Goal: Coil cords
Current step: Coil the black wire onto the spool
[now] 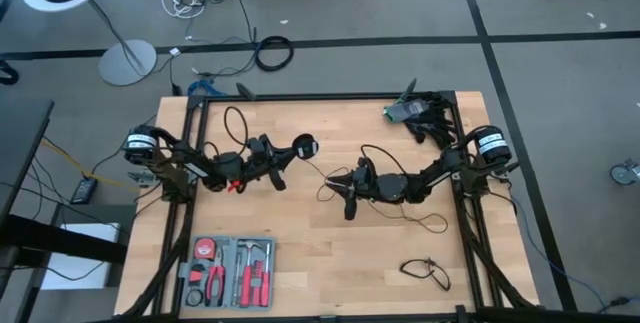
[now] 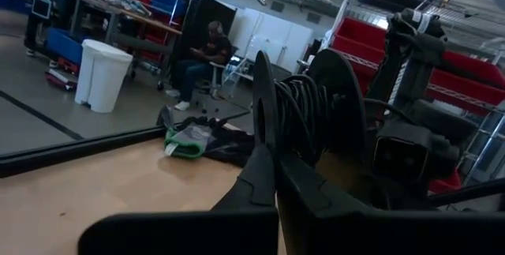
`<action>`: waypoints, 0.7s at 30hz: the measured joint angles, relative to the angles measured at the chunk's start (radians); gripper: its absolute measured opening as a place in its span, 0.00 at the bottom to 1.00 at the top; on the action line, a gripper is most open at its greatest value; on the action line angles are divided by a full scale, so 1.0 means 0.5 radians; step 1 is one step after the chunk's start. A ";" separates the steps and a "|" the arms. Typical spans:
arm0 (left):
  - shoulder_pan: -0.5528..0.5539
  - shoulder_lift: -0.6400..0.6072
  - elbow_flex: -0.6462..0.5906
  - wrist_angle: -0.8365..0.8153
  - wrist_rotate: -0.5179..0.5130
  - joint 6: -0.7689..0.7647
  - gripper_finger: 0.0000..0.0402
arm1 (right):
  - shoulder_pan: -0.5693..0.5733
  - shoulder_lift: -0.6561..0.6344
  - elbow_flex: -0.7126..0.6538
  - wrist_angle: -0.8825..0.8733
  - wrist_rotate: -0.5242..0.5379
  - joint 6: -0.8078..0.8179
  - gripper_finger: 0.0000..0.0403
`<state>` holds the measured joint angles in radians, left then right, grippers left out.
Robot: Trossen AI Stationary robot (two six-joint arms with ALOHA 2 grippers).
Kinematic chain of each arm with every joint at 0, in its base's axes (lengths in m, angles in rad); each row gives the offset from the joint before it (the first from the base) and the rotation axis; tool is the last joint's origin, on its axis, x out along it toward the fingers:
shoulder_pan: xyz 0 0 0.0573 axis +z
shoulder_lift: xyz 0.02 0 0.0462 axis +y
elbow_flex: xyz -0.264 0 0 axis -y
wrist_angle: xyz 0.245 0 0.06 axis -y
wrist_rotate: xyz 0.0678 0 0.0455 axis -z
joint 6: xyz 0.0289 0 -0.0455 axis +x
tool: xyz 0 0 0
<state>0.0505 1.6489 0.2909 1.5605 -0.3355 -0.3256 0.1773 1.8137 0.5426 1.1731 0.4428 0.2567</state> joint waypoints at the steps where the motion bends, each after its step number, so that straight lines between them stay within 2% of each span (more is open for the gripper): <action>1: 0.000 0.000 0.000 -0.001 0.000 0.000 0.00 | -0.007 0.000 0.001 -0.002 -0.003 0.001 0.21; 6: 0.000 0.000 0.013 -0.005 0.001 -0.001 0.00 | -0.074 0.000 0.084 -0.137 -0.043 -0.022 0.19; 8: 0.000 0.000 0.028 -0.009 0.044 -0.001 0.00 | -0.122 0.002 0.144 -0.259 -0.161 -0.012 0.15; 10: 0.000 0.000 0.043 -0.014 0.112 0.002 0.00 | -0.157 0.002 0.204 -0.414 -0.218 0.007 0.06; 12: 0.000 0.000 0.054 -0.014 0.181 0.008 0.00 | -0.177 0.000 0.227 -0.527 -0.199 -0.012 0.02; 17: -0.001 0.000 0.055 -0.023 0.307 0.008 0.00 | -0.215 -0.069 0.227 -0.654 -0.104 0.004 0.01; 21: -0.001 0.000 0.054 -0.052 0.345 0.010 0.00 | -0.244 -0.182 0.225 -0.908 -0.088 0.028 0.00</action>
<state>0.0502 1.6489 0.3180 1.5346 -0.1629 -0.3205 0.0553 1.7227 0.6552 0.7189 0.3987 0.2709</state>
